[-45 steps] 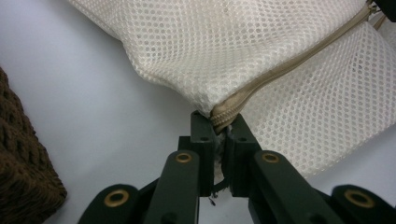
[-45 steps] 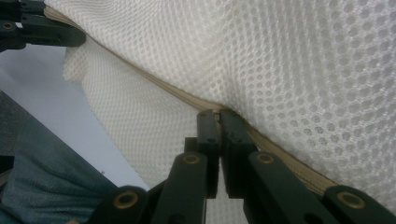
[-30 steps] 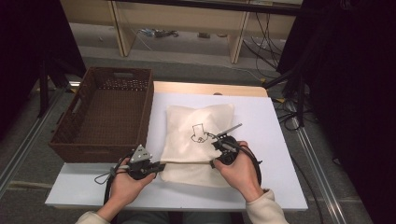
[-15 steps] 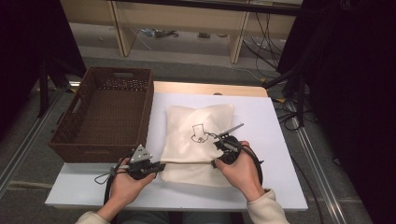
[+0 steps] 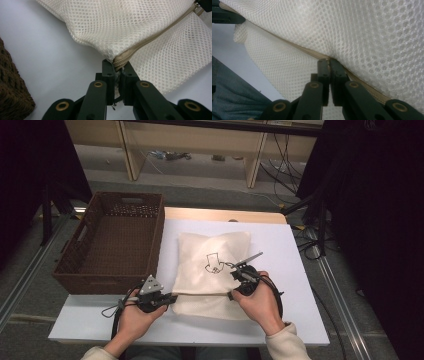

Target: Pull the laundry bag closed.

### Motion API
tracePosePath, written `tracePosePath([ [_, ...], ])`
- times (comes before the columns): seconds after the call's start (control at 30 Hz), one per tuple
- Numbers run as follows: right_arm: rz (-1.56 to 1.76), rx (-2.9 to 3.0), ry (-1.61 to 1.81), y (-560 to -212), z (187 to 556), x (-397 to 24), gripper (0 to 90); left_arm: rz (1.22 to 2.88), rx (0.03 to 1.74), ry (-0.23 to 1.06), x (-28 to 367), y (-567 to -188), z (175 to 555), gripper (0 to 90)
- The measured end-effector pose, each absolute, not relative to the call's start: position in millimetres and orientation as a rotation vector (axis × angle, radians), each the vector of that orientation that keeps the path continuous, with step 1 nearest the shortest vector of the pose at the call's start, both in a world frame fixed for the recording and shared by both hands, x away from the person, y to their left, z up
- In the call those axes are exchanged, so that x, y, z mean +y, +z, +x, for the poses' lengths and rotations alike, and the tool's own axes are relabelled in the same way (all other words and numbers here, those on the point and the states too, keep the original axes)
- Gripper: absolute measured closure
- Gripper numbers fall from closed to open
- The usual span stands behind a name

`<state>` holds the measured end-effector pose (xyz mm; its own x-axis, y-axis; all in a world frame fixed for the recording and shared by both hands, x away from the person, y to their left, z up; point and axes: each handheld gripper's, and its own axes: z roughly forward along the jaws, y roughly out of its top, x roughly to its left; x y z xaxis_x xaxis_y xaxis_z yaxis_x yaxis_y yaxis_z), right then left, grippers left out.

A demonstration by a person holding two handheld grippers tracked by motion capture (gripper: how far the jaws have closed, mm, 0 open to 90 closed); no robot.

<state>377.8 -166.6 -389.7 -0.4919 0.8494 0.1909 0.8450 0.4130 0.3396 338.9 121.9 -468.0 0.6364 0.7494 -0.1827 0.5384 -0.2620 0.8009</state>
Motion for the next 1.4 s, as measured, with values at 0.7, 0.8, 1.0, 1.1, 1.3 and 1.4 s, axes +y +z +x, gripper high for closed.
tracePosePath([
  [0.7,1.623,2.611,0.584,-385.6,375.1,-167.0,88.6,1.949,1.015,0.294,122.2,-468.4,338.9,83.5],
  [0.8,1.613,2.615,0.588,-386.3,376.2,-168.6,88.6,1.948,1.013,0.293,122.0,-468.0,338.9,83.5],
  [1.0,1.617,2.605,0.577,-386.3,376.4,-171.6,88.5,1.945,1.014,0.297,121.8,-468.3,338.9,83.5],
  [1.1,1.607,2.603,0.581,-387.9,376.6,-171.9,88.5,1.948,1.014,0.294,122.4,-468.3,339.1,83.5],
  [1.3,1.619,2.603,0.59,-386.5,376.3,-173.2,88.6,1.958,1.009,0.295,122.6,-467.8,339.0,83.5],
  [1.4,1.611,2.601,0.599,-386.9,376.4,-173.8,88.6,1.957,1.006,0.295,122.4,-467.7,339.0,83.5],
])
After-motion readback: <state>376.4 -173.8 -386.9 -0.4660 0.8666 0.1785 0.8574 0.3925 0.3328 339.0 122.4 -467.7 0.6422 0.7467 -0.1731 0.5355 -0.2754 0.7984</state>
